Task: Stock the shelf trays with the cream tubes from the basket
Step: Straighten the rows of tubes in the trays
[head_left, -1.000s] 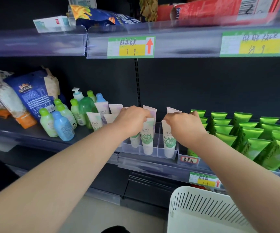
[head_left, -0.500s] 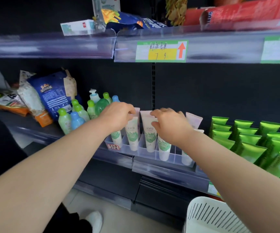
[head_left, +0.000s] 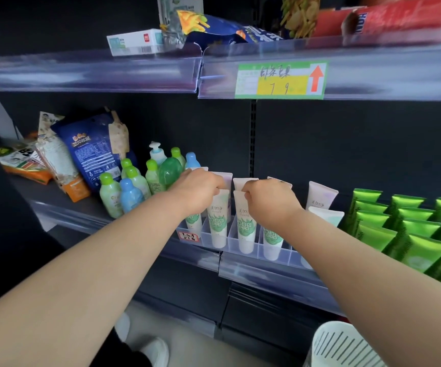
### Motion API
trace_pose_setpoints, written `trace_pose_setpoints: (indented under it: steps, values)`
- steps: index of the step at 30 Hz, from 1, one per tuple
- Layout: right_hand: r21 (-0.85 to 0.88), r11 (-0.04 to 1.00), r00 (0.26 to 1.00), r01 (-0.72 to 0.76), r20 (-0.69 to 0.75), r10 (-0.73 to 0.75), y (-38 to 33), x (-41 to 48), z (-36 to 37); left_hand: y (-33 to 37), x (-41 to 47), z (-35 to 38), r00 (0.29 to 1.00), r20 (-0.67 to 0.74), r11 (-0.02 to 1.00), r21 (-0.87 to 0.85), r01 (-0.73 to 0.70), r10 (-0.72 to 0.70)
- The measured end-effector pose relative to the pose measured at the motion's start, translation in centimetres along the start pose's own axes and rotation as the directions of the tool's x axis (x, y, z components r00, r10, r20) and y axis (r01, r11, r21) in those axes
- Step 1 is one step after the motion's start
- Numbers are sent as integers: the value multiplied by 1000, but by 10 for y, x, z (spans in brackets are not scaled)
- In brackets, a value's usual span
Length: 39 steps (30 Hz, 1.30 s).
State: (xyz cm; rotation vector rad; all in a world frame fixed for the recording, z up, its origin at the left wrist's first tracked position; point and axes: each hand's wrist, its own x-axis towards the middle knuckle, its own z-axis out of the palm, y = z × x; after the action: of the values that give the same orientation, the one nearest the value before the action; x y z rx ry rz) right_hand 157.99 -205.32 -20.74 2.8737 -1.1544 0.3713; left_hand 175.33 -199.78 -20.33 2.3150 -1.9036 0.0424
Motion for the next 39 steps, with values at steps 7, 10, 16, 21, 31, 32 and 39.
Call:
trace_pose_setpoints:
  steps: [7, 10, 16, 21, 31, 32, 39]
  values:
    - [72, 997, 1000, 5, 20, -7, -6, -6, -2, -2, -10, -9, 999, -42, 994, -111, 19, -23]
    - [119, 993, 998, 19, -54, -13, -7, -7, -6, -9, -16, -21, 988, -129, 977, -207, 53, -81]
    - [113, 992, 994, 49, -102, -37, -9, -10, -6, -21, -19, -27, 985, 68, 986, 63, 155, -159]
    - [102, 992, 992, 70, -111, -59, -10, -13, -5, -20, -23, -22, 974, 124, 975, 136, 175, -192]
    - [96, 993, 992, 67, -109, -57, -4, -21, -16, -16, -26, -30, 983, 101, 987, 70, 145, -152]
    - [98, 993, 992, 60, -114, -49, -1, -22, -19, -13, -24, -32, 986, 72, 988, 53, 146, -150]
    - [117, 993, 996, -10, -87, 20, 33, -28, -41, 33, 0, -40, 996, -91, 1000, -26, 15, -17]
